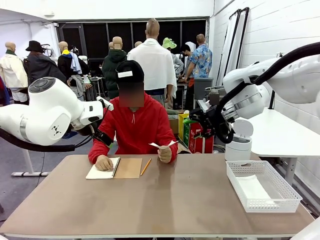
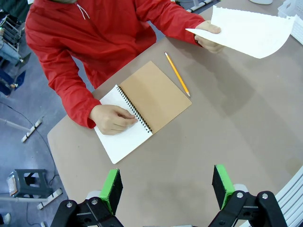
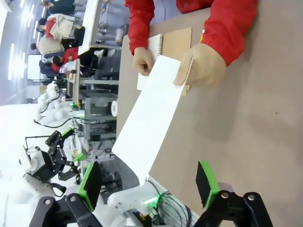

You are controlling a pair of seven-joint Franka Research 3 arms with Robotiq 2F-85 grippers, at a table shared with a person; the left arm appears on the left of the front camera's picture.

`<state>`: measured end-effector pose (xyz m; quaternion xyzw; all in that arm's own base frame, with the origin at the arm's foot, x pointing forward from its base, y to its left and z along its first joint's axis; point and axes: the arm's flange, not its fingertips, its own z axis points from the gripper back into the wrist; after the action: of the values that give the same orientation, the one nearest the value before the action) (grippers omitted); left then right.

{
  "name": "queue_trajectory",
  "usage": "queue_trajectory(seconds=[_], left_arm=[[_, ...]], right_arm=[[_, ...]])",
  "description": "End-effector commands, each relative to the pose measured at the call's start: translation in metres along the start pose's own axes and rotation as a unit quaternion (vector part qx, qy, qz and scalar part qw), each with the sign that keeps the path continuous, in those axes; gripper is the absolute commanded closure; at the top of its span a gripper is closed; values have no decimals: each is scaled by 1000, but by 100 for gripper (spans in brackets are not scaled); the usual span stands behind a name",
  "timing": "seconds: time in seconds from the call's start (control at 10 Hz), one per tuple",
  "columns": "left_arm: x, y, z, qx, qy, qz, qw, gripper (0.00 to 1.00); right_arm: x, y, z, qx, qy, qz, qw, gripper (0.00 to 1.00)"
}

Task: Sort the paper based on its condition.
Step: If a person hands you a paper, place it in the Organizing basket , and if it's crumpled, put it in the Trash can.

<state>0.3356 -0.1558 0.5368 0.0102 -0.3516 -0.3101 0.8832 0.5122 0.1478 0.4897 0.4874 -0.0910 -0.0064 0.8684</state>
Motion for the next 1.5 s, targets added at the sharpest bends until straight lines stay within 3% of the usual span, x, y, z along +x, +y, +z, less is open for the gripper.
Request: queue_trajectory(seconds=[0.0, 0.2, 0.6, 1.4], left_arm=[[-1, 0, 0, 0, 1, -2, 1000, 0], [-1, 0, 0, 0, 1, -2, 1000, 0], [-1, 0, 0, 0, 1, -2, 1000, 0], [-1, 0, 0, 0, 1, -2, 1000, 0]], right_arm=[[22, -5, -8, 15, 17, -38, 999, 0], [35, -14, -22, 24, 53, -68, 996, 0], [31, -23, -48, 13, 149, -102, 984, 0], [41, -36, -86, 55, 249, -167, 952, 0]])
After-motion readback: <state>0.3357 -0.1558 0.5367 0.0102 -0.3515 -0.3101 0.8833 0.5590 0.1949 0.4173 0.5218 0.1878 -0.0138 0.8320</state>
